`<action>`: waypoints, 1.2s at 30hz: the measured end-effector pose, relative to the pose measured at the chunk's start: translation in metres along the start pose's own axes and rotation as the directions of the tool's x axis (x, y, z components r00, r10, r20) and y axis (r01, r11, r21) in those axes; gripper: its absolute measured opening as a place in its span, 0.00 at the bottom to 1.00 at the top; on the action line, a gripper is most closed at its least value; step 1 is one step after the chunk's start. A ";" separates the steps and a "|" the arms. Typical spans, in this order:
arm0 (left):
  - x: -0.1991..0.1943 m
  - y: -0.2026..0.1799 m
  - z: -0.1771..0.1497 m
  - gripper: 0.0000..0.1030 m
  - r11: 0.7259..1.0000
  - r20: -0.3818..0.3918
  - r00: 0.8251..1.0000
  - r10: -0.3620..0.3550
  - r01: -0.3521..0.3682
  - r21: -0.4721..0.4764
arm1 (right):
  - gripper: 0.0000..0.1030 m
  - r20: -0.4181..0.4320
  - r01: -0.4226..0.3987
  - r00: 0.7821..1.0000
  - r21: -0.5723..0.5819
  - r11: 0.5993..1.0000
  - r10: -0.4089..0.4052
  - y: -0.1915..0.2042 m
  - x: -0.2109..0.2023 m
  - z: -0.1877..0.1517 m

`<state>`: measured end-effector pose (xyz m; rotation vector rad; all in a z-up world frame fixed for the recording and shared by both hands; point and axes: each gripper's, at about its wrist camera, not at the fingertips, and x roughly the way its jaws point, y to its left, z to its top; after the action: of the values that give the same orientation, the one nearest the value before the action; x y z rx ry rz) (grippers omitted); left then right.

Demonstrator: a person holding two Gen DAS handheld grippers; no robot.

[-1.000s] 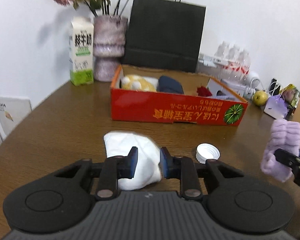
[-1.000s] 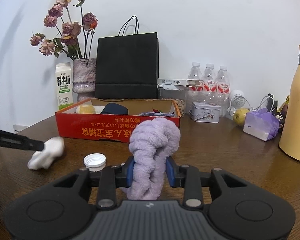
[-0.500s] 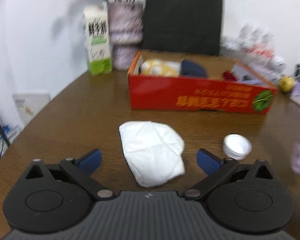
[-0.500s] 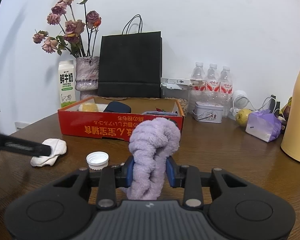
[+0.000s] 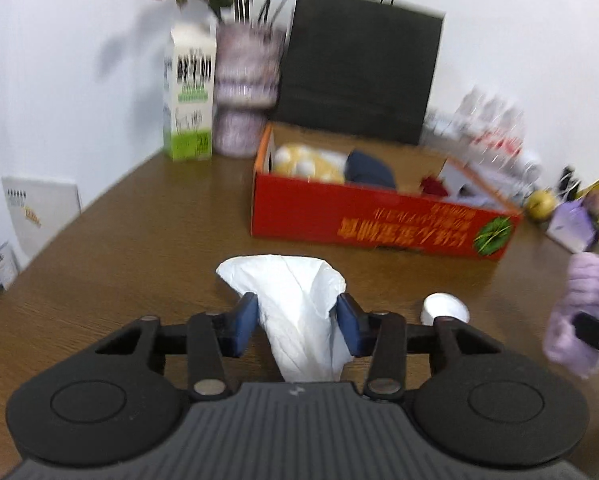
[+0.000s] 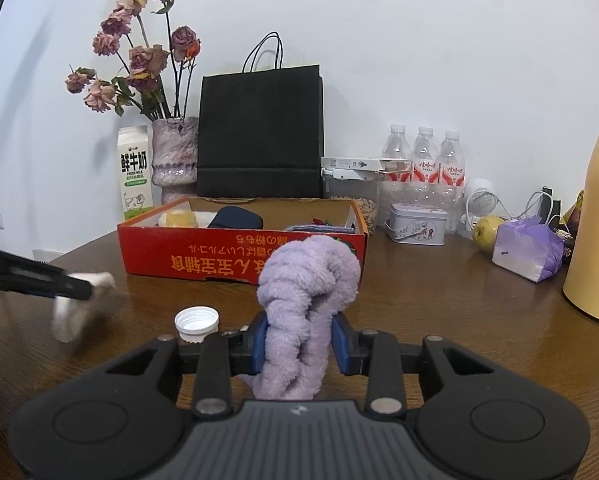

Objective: Organize objects
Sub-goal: 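Lift and carry the lilac towel and white cloth over the red box with both tools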

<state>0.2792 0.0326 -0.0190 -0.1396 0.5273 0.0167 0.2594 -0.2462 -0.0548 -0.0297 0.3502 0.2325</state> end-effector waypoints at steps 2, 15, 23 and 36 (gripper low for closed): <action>-0.017 0.006 -0.006 0.42 1.000 0.046 0.999 -0.011 0.011 0.000 | 0.31 0.003 -0.004 1.000 0.003 1.000 0.004 0.000 -0.001 0.000; -0.044 -0.026 -0.036 0.42 0.984 0.109 0.992 -0.070 0.050 0.172 | 0.31 0.010 -0.012 1.000 -0.001 1.000 0.012 0.000 -0.003 0.001; -0.050 -0.033 -0.041 0.42 0.981 0.142 0.989 -0.046 0.018 0.194 | 0.31 0.028 -0.030 0.999 -0.013 0.999 0.030 0.004 -0.005 0.000; -0.063 -0.043 -0.045 0.42 0.986 0.200 0.980 -0.015 -0.019 0.167 | 0.31 0.088 -0.062 0.994 -0.068 0.996 0.068 0.021 -0.016 -0.001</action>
<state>0.2048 -0.0146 -0.0200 0.0280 0.3250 -0.0119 0.2394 -0.2293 -0.0498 -0.0722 0.2533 0.3086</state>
